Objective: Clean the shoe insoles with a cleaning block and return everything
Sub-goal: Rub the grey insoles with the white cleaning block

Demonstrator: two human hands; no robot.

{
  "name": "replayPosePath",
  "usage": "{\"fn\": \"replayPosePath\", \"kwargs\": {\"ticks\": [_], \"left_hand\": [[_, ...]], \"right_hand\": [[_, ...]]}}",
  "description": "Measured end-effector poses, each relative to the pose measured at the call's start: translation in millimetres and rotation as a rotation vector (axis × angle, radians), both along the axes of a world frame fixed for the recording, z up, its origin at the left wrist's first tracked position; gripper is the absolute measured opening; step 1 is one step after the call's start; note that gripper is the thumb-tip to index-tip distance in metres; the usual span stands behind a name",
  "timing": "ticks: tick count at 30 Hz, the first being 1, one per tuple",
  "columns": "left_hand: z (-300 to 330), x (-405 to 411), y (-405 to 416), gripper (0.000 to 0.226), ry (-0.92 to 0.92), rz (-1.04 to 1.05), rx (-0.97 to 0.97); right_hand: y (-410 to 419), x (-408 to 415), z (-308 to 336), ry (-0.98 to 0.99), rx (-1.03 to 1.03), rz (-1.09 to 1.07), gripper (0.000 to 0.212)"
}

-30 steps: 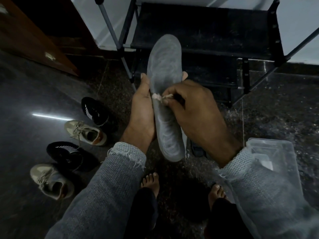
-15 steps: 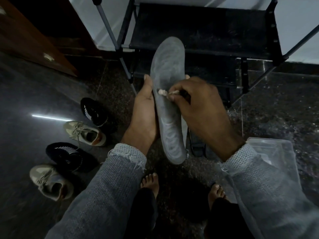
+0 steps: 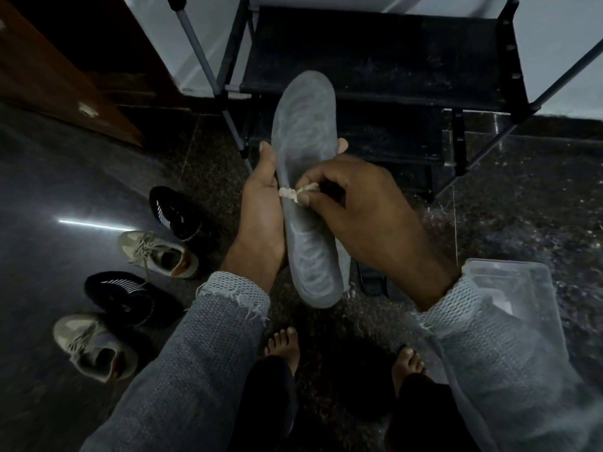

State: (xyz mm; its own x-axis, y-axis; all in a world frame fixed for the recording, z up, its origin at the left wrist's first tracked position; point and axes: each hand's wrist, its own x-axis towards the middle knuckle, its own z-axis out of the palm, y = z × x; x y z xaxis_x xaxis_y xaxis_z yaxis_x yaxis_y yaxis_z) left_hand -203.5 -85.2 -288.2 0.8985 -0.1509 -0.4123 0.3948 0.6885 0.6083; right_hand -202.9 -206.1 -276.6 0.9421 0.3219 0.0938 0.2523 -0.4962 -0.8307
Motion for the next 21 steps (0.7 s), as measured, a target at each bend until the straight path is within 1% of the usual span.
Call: {"fn": "replayPosePath", "kwargs": {"ticks": [3, 7, 10, 13, 15, 17, 19, 21], "left_hand": [[0, 1, 3, 0.069, -0.012, 0.012, 0.011], [1, 2, 5, 0.074, -0.018, 0.038, -0.074], [1, 3, 6, 0.074, -0.02, 0.051, -0.075], [1, 4, 5, 0.073, -0.038, 0.044, -0.043], [1, 4, 5, 0.072, -0.039, 0.042, -0.049], [2, 4, 4, 0.072, -0.03, 0.032, -0.074], [3, 3, 2, 0.074, -0.014, 0.022, -0.104], [3, 2, -1, 0.074, -0.011, -0.032, -0.092]], "right_hand": [[-3, 2, 3, 0.084, 0.107, -0.015, 0.006], [-19, 6, 10, 0.191, 0.231, -0.066, 0.008], [-25, 7, 11, 0.282, 0.217, -0.057, 0.008], [-27, 4, 11, 0.416, 0.187, 0.006, 0.009], [-26, 3, 11, 0.49, 0.203, 0.048, 0.01], [-24, 2, 10, 0.475, 0.221, 0.038, 0.01], [-22, 2, 8, 0.423, 0.246, -0.036, 0.008], [-21, 4, 6, 0.395, 0.283, -0.112, 0.007]]}}
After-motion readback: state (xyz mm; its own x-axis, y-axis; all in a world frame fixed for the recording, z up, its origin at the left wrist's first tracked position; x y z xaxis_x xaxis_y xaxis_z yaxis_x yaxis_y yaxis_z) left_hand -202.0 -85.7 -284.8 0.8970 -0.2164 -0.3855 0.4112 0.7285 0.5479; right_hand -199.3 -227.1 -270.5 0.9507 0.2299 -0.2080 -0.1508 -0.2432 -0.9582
